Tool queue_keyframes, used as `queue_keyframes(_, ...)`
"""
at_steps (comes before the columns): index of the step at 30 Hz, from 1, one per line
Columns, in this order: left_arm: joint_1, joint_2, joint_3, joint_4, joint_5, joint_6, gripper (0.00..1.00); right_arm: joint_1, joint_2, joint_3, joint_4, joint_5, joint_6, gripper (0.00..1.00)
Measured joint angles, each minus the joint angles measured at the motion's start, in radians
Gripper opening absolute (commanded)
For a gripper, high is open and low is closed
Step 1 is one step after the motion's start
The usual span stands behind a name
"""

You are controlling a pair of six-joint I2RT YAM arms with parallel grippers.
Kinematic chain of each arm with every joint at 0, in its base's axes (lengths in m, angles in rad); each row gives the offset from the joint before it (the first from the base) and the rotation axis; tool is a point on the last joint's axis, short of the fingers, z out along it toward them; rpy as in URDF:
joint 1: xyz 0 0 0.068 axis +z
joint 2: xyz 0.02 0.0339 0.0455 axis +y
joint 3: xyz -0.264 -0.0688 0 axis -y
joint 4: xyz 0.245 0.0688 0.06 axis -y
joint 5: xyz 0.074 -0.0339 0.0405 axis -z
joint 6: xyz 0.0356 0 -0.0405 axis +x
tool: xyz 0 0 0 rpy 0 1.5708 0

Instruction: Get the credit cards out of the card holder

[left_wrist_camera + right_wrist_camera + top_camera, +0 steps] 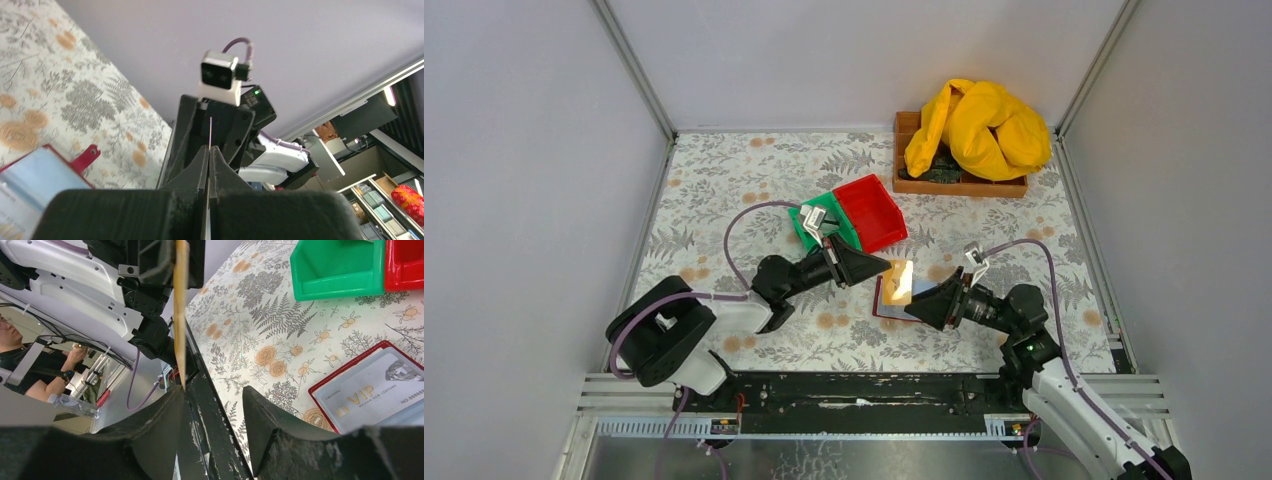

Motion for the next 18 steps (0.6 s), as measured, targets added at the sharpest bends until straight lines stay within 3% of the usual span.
queue_keyframes(8,-0.034,0.021,-0.005,0.132,-0.081,-0.018,0.0,0.0,0.071,-0.01,0.134,0.0,0.049,0.54)
queue_keyframes(18,-0.052,0.048,-0.005,0.156,-0.114,-0.023,0.0,0.0,0.13,-0.005,0.219,-0.006,0.074,0.49)
